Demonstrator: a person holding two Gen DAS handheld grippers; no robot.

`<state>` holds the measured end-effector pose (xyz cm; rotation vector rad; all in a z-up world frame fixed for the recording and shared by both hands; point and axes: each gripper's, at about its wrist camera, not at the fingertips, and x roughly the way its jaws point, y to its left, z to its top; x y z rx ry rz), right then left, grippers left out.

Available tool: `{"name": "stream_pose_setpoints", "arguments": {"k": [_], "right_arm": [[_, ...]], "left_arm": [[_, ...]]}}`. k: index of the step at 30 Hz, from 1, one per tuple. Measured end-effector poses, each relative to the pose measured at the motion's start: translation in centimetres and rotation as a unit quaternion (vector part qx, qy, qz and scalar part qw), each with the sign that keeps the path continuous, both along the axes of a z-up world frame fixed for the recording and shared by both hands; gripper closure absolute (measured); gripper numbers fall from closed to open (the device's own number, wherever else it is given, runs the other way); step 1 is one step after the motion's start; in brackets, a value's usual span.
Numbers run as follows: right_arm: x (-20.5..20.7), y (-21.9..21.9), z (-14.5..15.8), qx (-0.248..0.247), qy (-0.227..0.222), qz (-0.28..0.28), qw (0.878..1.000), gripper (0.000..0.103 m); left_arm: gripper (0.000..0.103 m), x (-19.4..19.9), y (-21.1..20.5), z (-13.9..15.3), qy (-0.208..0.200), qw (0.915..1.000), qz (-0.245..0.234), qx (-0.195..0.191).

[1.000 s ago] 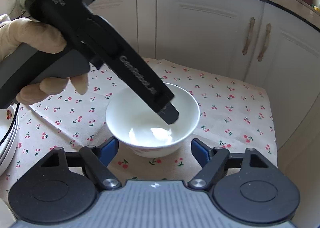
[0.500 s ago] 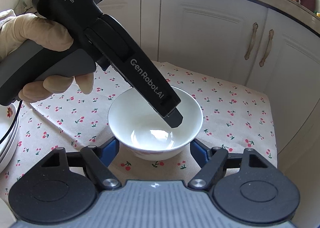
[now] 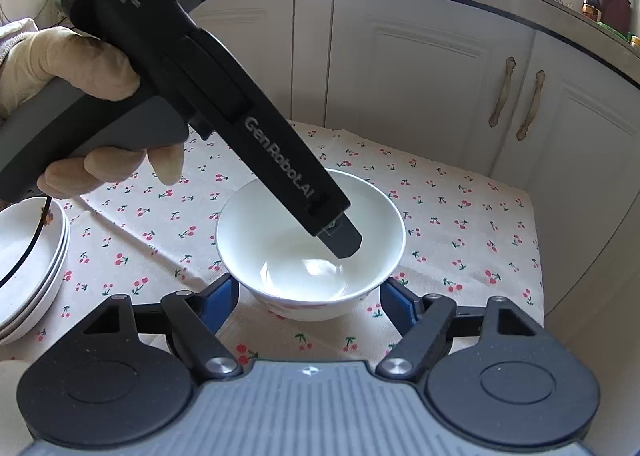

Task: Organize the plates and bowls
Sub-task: 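Carry the white bowl with the left tool over the nested bowls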

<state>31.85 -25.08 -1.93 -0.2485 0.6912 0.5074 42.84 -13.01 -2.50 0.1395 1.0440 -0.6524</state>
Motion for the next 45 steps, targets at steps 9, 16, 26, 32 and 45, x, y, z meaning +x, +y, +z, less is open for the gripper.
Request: {"name": "stream_pose_setpoints", "arguments": {"k": [9,16,26,32,45], "right_arm": [[-2.7,0.0,1.7,-0.001,-0.005,0.003,1.000,0.021],[-6.0,0.3,3.7,-0.003,-0.016,0.007,1.000,0.021],[-11.6,1.0,6.0,-0.007,-0.025,0.010,1.000,0.021],[-14.5,1.4,6.7,-0.005,-0.025,0.012,1.000,0.021],[-18.9,2.1,6.2,-0.010,-0.013,0.018,1.000,0.021]], "left_arm": [[0.037,-3.0,0.4,1.9,-0.013,0.9999,-0.009,-0.006],[0.037,-6.6,0.8,4.1,-0.029,0.9995,-0.016,-0.002],[0.037,-12.7,1.4,6.6,-0.047,0.9986,-0.024,0.001],[0.037,-15.8,1.9,7.3,-0.050,0.9984,-0.028,0.002],[0.037,-20.0,2.4,6.6,-0.043,0.9985,-0.033,0.010]]}}
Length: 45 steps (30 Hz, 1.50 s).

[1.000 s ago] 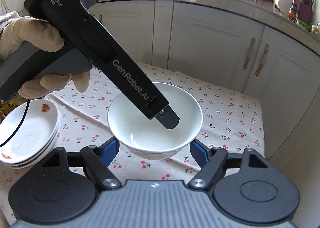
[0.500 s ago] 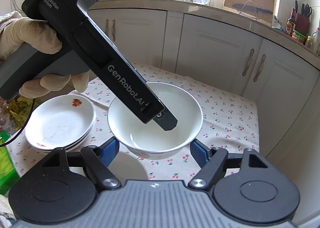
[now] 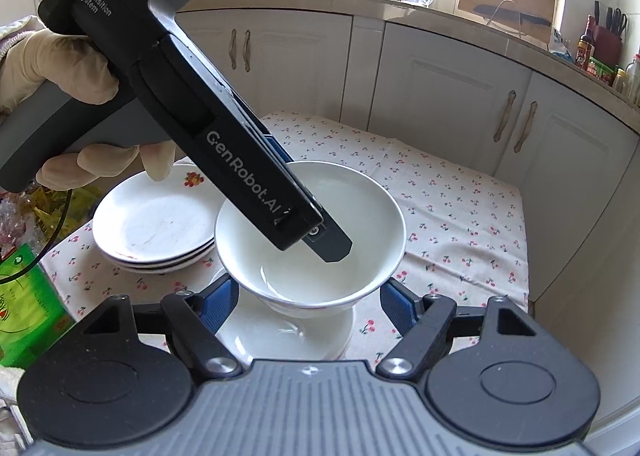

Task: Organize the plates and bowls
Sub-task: 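Carry the white bowl with the left tool over the nested bowls, then lower the white bowl onto the nested bowls and open the left tool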

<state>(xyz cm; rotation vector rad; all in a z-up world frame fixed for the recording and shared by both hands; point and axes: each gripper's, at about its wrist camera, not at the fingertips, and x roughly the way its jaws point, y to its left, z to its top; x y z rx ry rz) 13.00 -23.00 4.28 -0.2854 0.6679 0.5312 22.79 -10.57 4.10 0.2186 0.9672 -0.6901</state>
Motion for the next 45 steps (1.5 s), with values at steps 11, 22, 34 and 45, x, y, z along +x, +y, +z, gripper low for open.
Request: {"name": "stream_pose_setpoints", "arguments": {"k": [11,22,34,45], "right_arm": [[-0.8,0.2,-1.6,0.000,0.023,-0.003,1.000,0.021],[-1.1,0.6,-2.6,0.002,0.038,-0.001,0.999,0.021],[-0.8,0.3,-3.0,0.010,0.048,-0.008,0.999,0.021],[-0.9,0.4,-3.1,0.008,0.051,-0.009,0.999,0.021]], "left_arm": [[0.036,-1.0,0.3,-2.1,0.024,0.9997,0.002,-0.003],[0.036,-0.7,0.7,-3.6,0.045,0.9990,0.005,-0.006],[0.036,-0.7,0.2,-3.8,0.038,0.9993,-0.006,0.001],[0.036,-1.1,-0.1,-3.8,0.026,0.9995,-0.014,0.013]]}}
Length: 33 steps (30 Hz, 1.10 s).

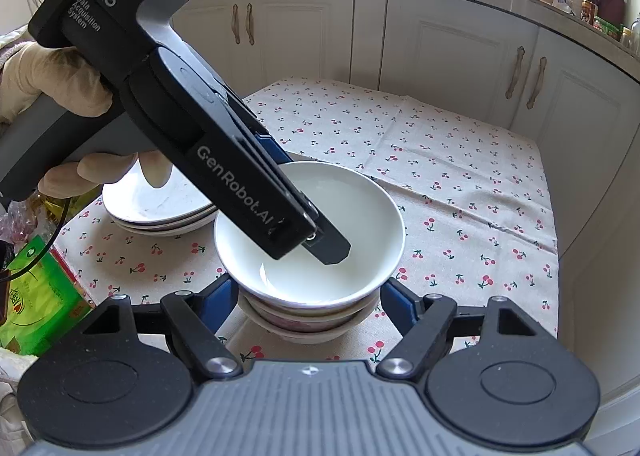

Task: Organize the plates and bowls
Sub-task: 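Lower the white bowl onto the nested bowls and open the left tool, then grip the three-bowl stack from opposite sides with both tools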

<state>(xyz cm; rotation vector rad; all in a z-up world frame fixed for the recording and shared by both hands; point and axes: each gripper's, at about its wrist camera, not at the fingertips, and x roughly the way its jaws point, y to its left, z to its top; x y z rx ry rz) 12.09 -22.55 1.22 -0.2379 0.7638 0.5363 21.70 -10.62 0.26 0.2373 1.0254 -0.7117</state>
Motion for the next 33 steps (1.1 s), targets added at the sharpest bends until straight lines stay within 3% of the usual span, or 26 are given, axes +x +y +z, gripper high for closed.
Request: {"name": "stream_pose_setpoints", "arguments": {"k": [5,9,13,22,28,33], "right_arm": [[0.1,0.0,0.0,0.004,0.004,-0.004,1.000,0.021],[0.0,0.0,0.0,0.003,0.001,-0.004,1.000,0.020],[-0.5,-0.2,0.7,0.019,-0.015,0.003,1.000,0.011],[-1.7,-0.1,1.3,0.016,-0.040,0.005,0.999,0.000],[-3.0,-0.3,0.7,0.007,-0.057,-0.022,0.998,0.000],[-4.5,-1.3,-0.8,0.014,-0.077,-0.056,0.995,0.000]], "left_arm": [[0.036,0.1,0.0,0.0,0.000,1.0000,-0.001,0.000],[0.028,0.1,0.1,-0.1,-0.004,1.0000,-0.002,-0.001],[0.026,0.1,0.5,0.5,-0.017,0.9998,0.000,-0.011],[0.010,-2.1,3.0,2.6,-0.091,0.9945,-0.005,-0.052],[0.007,-5.4,5.2,3.1,-0.156,0.9844,-0.011,-0.081],[0.005,-7.9,6.5,2.0,-0.178,0.9782,-0.019,-0.106]]}}
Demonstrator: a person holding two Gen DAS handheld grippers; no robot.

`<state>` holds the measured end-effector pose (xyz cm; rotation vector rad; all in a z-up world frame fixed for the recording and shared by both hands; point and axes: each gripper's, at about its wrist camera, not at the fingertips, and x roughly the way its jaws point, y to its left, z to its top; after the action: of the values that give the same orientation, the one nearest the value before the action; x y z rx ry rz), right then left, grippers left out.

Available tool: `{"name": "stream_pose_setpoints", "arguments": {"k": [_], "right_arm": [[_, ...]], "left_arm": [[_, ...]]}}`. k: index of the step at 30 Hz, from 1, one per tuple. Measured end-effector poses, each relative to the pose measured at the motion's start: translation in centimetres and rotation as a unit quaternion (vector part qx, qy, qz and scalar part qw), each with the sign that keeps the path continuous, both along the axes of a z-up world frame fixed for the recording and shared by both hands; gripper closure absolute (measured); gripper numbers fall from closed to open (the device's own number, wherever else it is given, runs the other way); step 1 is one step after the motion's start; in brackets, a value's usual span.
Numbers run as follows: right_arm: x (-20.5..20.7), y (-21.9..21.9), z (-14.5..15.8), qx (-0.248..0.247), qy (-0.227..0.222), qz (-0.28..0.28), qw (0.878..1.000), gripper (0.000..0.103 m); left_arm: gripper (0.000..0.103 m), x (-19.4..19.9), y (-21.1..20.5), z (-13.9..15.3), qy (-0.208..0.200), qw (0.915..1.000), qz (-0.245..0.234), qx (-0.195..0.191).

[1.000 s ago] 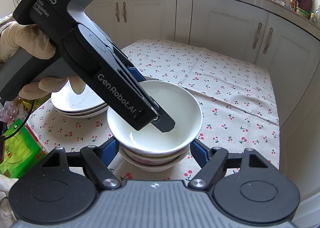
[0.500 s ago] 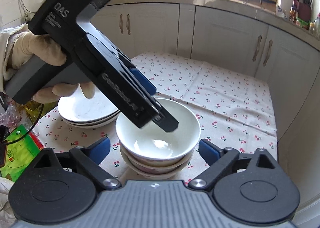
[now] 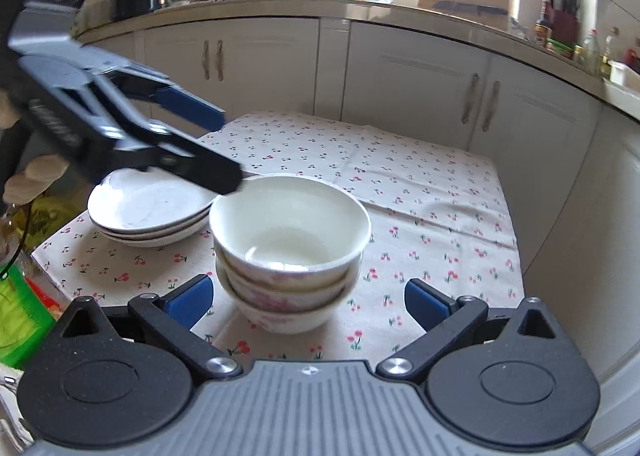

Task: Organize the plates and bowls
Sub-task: 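Grip the three-bowl stack from opposite sides with both tools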

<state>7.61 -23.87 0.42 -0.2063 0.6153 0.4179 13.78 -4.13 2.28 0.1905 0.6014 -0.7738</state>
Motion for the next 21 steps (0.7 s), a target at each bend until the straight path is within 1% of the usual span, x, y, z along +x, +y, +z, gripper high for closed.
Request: {"name": "stream_pose_setpoints", "arguments": {"k": [3,6,11,15,21], "right_arm": [[-0.2,-0.6,-1.5,0.008,0.013,-0.004,1.000,0.000],[0.3,-1.0,-2.8,0.010,0.028,-0.009,1.000,0.000],[1.3,-0.9,-3.9,0.016,0.039,-0.008,0.999,0.000],[2.0,-0.8,-4.3,0.022,0.045,0.005,0.999,0.000],[3.6,-0.9,-4.7,0.009,0.059,0.034,0.998,0.000]], "left_arm": [[0.004,-1.1,0.2,-1.4,-0.013,0.9999,-0.003,0.011],[0.004,-1.5,0.4,-3.1,-0.013,0.9997,0.003,0.021],[0.004,-0.8,0.6,-5.7,0.023,0.9991,0.006,0.035],[0.004,-0.3,0.5,-6.7,0.028,0.9982,-0.010,0.053],[0.004,0.8,0.0,-7.5,0.021,0.9956,-0.042,0.081]]}}
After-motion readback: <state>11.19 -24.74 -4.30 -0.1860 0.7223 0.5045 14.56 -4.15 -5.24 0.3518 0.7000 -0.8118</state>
